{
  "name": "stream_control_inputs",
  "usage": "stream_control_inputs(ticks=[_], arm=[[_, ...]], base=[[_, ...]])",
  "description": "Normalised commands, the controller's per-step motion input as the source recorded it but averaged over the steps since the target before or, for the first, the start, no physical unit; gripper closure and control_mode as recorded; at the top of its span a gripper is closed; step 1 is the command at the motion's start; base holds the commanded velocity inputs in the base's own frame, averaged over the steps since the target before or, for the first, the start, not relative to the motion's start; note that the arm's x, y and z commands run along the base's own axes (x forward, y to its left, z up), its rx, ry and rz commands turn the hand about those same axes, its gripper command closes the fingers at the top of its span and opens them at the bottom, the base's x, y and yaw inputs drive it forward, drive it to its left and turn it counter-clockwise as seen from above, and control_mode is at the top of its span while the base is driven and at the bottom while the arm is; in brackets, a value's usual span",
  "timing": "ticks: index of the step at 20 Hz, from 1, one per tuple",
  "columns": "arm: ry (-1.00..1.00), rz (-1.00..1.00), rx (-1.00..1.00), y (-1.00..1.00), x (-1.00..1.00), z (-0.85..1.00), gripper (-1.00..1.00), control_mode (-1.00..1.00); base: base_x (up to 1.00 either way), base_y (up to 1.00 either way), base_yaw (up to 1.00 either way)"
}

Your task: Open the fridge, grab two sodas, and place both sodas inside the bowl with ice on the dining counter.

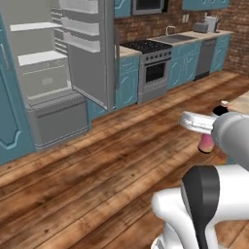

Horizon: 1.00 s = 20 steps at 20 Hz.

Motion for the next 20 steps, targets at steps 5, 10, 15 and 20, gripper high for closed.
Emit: stream_control_inputs(ticks=[5, 10, 15, 20], arm=[[0.0, 0.0, 0.0, 0.0, 0.0, 0.0, 1.0, 1.0], [0.0, 0.0, 0.0, 0.0, 0.0, 0.0, 1.0, 1.0], [0.0, 0.0, 0.0, 0.0, 0.0, 0.0, 1.0, 1.0], [0.0, 0.0, 0.0, 0.0, 0.0, 0.0, 1.0, 1.0]], base=[[-0.91, -1.0, -0.04], [-0.88, -1.0, -0.02], [-0.74, -1.0, 0.0], [-0.46, -1.0, 0.0]])
